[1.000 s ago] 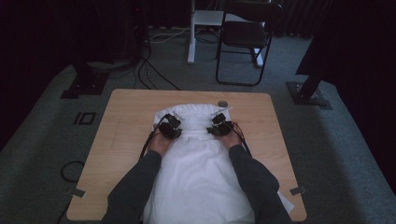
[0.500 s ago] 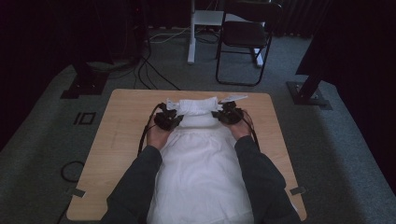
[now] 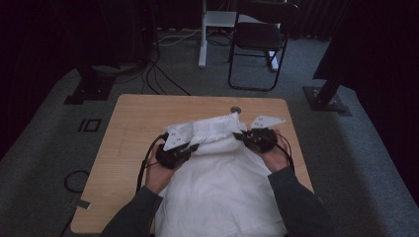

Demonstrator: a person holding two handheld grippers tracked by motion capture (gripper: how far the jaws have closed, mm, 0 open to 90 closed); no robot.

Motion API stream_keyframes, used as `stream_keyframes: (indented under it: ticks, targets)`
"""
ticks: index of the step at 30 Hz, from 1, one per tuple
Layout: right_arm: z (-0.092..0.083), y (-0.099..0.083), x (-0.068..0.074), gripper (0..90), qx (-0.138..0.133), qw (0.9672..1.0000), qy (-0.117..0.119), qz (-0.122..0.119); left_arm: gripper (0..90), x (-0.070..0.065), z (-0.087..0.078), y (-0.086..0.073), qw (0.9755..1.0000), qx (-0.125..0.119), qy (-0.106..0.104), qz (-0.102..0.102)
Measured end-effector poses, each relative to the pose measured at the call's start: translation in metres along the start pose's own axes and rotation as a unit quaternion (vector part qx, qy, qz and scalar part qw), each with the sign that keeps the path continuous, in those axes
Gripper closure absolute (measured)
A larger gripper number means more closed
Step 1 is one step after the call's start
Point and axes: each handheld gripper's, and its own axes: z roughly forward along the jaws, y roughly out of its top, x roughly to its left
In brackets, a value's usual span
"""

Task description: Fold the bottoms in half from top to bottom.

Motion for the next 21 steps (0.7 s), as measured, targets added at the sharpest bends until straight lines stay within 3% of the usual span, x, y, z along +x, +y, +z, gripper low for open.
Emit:
stream_keyframes:
  ticks: [4, 6, 10, 12, 15, 17, 21]
  targets:
    - [0.001, -0.038, 0.014, 83.2, 0.036, 0.9993, 0.010, 0.009, 83.5, -0.022, 0.016, -0.037, 0.9981, 0.048, -0.034, -0.014]
    - [0.006, -0.060, 0.018, 83.2, 0.056, 0.9980, 0.017, 0.025, 83.6, -0.029, 0.031, -0.058, 0.9948, 0.088, -0.046, -0.024]
    - [0.028, -0.104, 0.022, 82.2, 0.117, 0.9912, 0.032, 0.053, 83.5, -0.033, 0.052, -0.085, 0.9879, 0.142, -0.058, -0.027]
    - [0.038, -0.119, 0.024, 80.2, 0.136, 0.9885, 0.031, 0.057, 83.3, -0.031, 0.057, -0.091, 0.9866, 0.152, -0.054, -0.022]
    - [0.043, -0.124, 0.029, 80.1, 0.141, 0.9874, 0.027, 0.065, 82.9, -0.023, 0.058, -0.092, 0.9870, 0.153, -0.047, -0.009]
    - [0.046, -0.122, 0.032, 80.5, 0.144, 0.9868, 0.027, 0.070, 82.9, -0.014, 0.058, -0.091, 0.9862, 0.159, -0.044, -0.010]
    - [0.056, -0.117, 0.041, 81.1, 0.143, 0.9865, 0.025, 0.076, 82.2, 0.006, 0.061, -0.085, 0.9842, 0.175, -0.022, 0.008]
